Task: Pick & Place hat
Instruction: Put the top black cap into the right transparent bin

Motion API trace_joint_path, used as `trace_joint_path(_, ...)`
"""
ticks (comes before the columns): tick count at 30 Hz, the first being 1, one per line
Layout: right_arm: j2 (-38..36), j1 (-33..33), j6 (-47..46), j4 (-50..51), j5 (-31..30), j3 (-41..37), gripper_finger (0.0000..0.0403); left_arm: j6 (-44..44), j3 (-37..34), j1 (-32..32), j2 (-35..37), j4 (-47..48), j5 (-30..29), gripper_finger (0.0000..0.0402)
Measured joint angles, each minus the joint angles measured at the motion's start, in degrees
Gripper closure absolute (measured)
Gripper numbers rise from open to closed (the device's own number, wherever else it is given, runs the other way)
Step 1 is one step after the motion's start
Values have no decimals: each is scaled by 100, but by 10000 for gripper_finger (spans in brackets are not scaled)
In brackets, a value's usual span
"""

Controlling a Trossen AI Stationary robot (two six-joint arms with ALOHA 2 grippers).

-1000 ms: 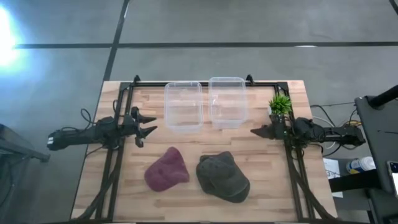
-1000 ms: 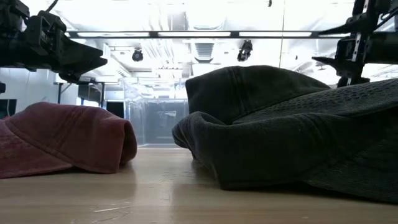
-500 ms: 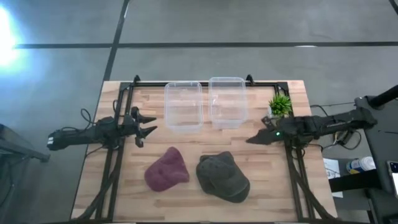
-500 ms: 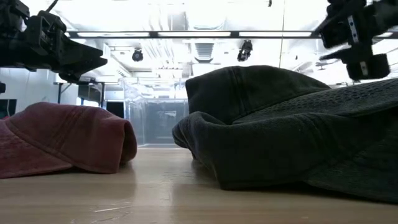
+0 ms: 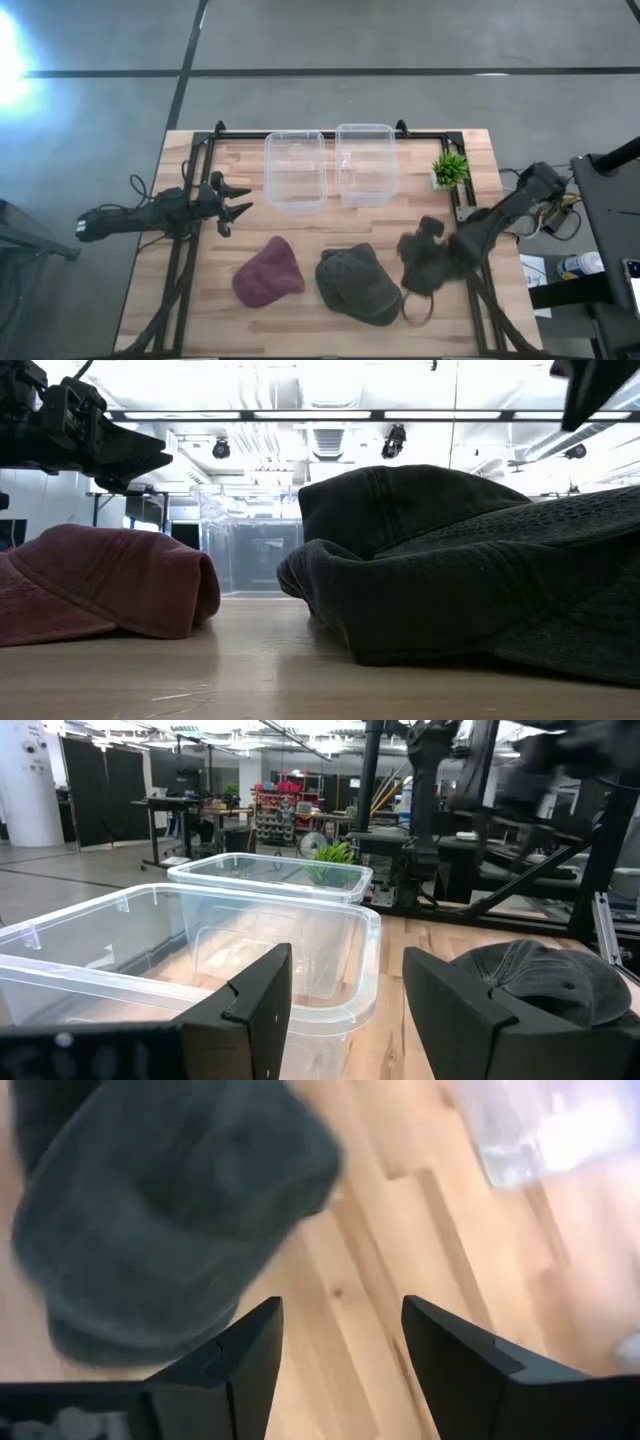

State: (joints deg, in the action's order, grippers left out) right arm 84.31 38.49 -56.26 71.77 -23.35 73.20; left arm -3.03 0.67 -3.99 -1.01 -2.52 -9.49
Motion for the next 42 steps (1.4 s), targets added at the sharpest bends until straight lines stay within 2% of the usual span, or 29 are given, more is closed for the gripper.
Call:
trace_joint_path(7, 1077, 852, 857, 131, -237, 704, 199, 0, 0, 0, 1, 0, -1, 215)
trace_joint_path(12, 1761, 1325, 2364, -431, -232, 878, 199, 0, 0, 0, -1, 0, -1, 215)
trace_joint_path(15, 2184, 1405, 2803, -578, -295, 979, 199, 0, 0, -1, -1, 0, -1, 215)
trace_joint_path(21, 2900, 1314, 2577, -600, -1097, 1184, 199, 0, 0, -2, 1, 0, -1, 215)
trace_joint_path(24, 3095, 1261, 2343, -612, -1138, 1346, 199, 0, 0, 0, -1, 0, 0, 215)
trace_joint_path(35, 3080, 1063, 2304, -1047, -2397, 1661, 199, 0, 0, -1, 1, 0, 0, 215)
trace_joint_path(42, 3104, 639, 2318, -1410, -2427, 1439, 200, 0, 0, 0, 0, 0, 2, 215)
